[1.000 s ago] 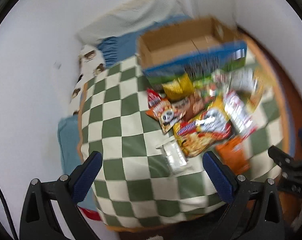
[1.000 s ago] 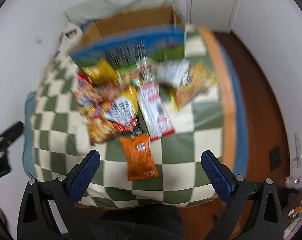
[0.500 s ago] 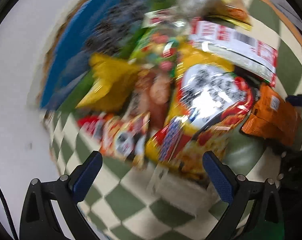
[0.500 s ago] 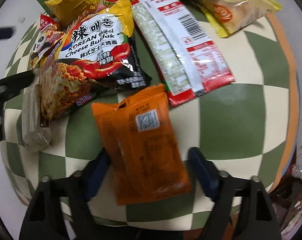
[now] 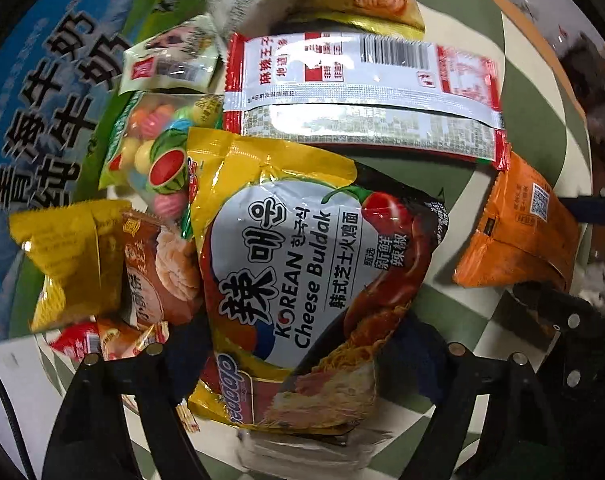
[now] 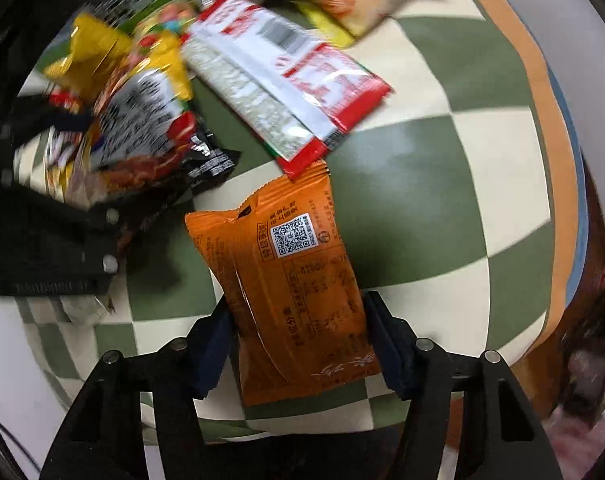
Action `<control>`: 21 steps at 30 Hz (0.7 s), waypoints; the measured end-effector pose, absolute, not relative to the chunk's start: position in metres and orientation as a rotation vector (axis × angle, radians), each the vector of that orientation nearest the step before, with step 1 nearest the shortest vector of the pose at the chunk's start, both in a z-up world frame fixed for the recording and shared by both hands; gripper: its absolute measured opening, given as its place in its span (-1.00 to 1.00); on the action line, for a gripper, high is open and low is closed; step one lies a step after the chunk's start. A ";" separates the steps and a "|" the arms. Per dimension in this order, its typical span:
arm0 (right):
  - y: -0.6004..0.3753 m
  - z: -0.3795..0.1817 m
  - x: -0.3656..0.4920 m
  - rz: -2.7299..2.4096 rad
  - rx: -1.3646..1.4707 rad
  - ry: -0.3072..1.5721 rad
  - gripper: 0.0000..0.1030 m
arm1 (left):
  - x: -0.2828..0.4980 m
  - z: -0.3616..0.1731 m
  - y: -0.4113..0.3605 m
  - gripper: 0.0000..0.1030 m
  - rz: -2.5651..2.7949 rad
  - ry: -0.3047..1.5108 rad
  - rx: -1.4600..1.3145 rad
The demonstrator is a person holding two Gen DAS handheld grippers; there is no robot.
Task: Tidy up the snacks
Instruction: 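Grasp the Cheese Buldak noodle pack with the left tool while the right tool grasps the orange pastry packet, then carry both packets into the cardboard box and open both tools to release them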
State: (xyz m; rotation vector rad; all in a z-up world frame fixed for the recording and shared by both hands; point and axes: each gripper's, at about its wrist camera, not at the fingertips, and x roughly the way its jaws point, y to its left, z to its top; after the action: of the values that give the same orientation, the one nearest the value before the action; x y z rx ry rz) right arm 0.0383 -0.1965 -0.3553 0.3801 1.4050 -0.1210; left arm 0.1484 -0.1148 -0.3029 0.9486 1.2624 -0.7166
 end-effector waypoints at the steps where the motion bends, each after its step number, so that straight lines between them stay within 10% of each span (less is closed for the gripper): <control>1: -0.204 -0.357 0.037 -0.133 0.433 1.411 0.26 | 0.152 -0.300 -0.110 0.59 -0.694 1.272 0.920; 11: -0.259 -0.372 0.046 -0.182 0.718 1.477 0.33 | 0.186 -0.318 -0.020 0.59 -0.270 1.749 0.131; 21: -0.255 -0.339 0.053 -0.196 0.551 1.499 0.40 | 0.179 -0.335 -0.033 0.65 -0.346 1.652 0.233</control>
State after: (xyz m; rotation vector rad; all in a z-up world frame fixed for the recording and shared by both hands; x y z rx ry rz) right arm 0.0533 -0.2546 -0.3393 0.5509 1.4987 -0.1965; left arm 0.1787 -0.0328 -0.3354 0.2327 1.6518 -0.3458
